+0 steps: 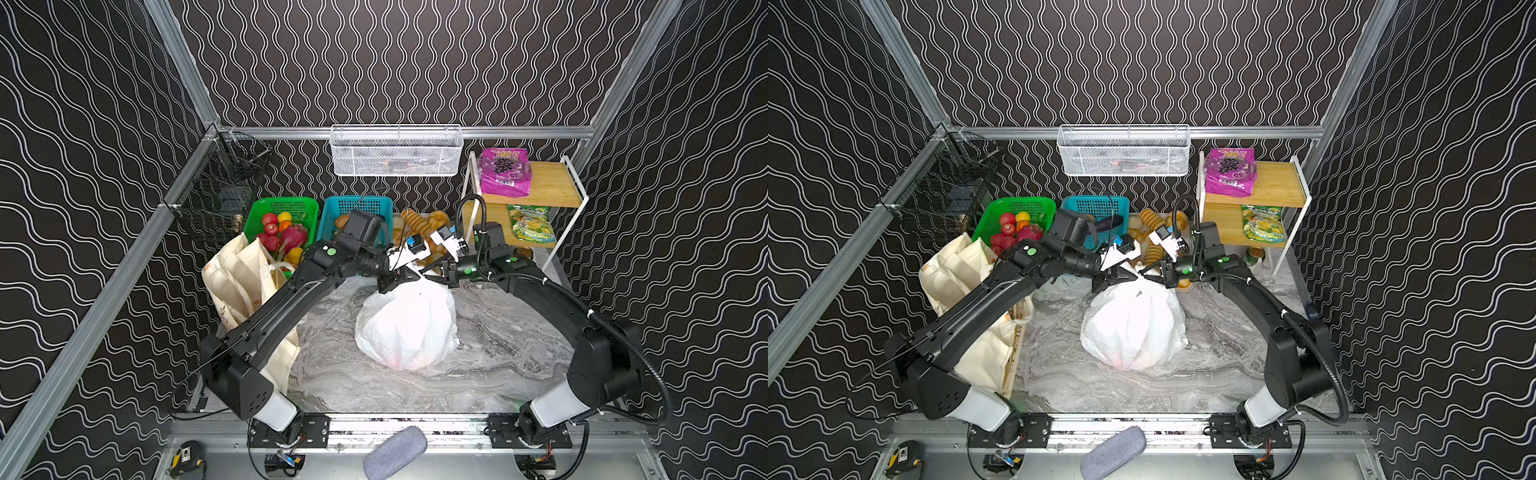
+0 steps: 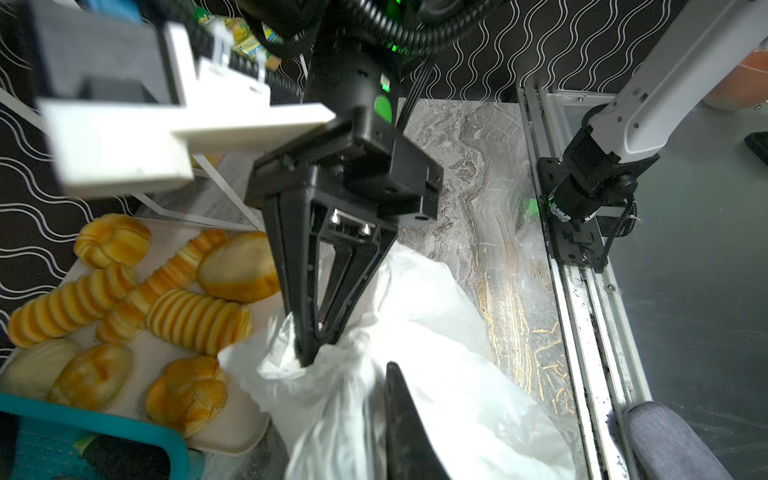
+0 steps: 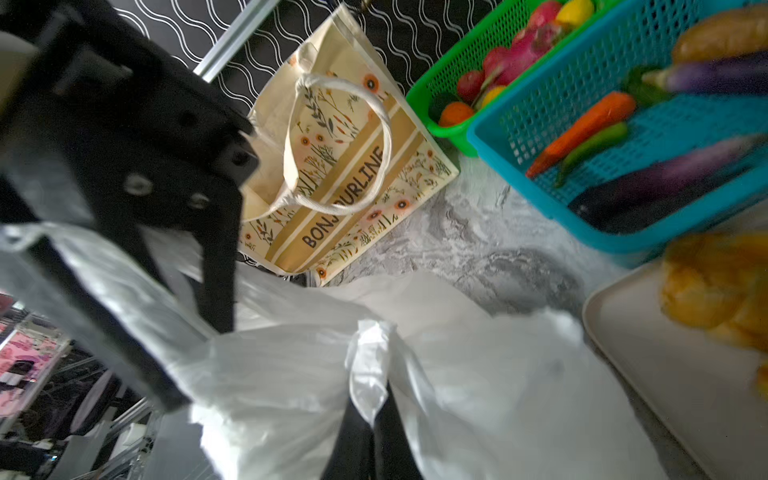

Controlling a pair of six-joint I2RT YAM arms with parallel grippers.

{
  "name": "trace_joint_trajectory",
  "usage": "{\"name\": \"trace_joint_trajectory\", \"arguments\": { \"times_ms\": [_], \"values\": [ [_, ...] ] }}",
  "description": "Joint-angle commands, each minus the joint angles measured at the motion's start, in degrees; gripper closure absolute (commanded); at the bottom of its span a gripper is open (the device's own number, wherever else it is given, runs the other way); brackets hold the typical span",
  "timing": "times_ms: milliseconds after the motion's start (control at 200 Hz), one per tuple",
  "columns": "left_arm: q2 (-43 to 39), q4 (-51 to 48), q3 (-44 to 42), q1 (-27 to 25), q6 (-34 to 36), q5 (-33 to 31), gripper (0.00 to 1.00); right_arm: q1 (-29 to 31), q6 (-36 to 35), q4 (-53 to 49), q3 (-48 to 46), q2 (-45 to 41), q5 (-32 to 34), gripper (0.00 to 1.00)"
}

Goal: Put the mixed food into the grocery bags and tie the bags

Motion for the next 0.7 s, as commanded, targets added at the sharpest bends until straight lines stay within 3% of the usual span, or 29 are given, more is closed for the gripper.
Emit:
{"name": "trace_joint_trajectory", "arguments": {
  "times_ms": [0, 200, 255, 340, 520, 591, 696],
  "values": [
    [-0.9, 5.5, -1.4, 0.0, -0.8, 0.7, 0.83, 0.0, -3.0, -5.1, 1.1, 0.2, -1.9, 0.98],
    [1.0, 2.1, 0.3, 0.0, -0.5, 2.8, 0.8, 0.4, -1.3, -4.6, 2.6, 1.4, -2.1, 0.98],
    [1.2, 1.1, 0.7, 0.0, -0.5, 3.3, 0.67, 0.4, -0.4, -3.4, 2.1, 1.0, -0.6, 0.99],
    [1.2, -0.1, 1.1, 0.0, -1.0, 3.8, 0.58, 0.4, 2.4, 0.7, 0.6, -0.5, 0.7, 1.0],
    [2.5, -4.9, 4.4, 0.0, -4.0, 3.0, 0.16, 0.3, 5.6, 4.4, -0.2, -2.4, 2.3, 1.0],
    [1.2, -3.9, 3.3, -0.1, -4.9, 2.1, 0.12, 0.3, 5.9, 4.8, -0.3, -3.0, 2.8, 1.0],
    [-2.7, 0.9, 0.0, -0.1, -6.8, -5.1, 0.03, 0.3, 7.6, 7.3, -1.0, -4.1, 2.9, 1.0]
  ]
}}
